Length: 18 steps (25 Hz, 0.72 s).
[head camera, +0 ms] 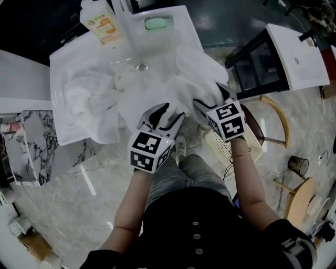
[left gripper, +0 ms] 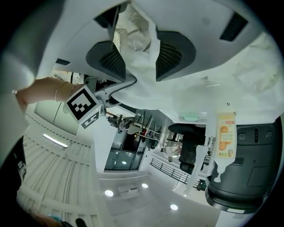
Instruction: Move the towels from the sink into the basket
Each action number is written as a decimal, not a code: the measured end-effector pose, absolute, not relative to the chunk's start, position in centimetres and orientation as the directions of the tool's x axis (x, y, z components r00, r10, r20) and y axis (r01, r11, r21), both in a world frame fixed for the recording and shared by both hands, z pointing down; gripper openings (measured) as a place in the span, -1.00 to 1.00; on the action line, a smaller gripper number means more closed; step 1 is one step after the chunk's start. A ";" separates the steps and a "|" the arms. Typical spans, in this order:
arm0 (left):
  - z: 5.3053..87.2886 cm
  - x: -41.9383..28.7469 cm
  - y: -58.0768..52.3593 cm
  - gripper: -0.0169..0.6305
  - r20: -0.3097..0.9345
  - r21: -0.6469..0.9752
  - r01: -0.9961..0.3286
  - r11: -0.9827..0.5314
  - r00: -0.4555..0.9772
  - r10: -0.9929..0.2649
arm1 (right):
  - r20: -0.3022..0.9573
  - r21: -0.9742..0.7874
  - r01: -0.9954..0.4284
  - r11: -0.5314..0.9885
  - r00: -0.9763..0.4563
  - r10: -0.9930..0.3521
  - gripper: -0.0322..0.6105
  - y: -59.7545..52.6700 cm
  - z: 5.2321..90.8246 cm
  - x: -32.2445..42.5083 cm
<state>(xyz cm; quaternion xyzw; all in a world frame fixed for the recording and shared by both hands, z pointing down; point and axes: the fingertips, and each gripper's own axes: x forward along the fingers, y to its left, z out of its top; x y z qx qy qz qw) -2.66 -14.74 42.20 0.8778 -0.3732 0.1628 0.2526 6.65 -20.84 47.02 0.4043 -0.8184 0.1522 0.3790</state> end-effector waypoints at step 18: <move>41.3 -2.1 -13.3 -0.36 0.454 0.331 -0.695 -0.638 0.710 -0.538 | 0.639 0.009 -0.833 0.553 -0.420 -0.644 -0.63 -18.1 43.4 6.2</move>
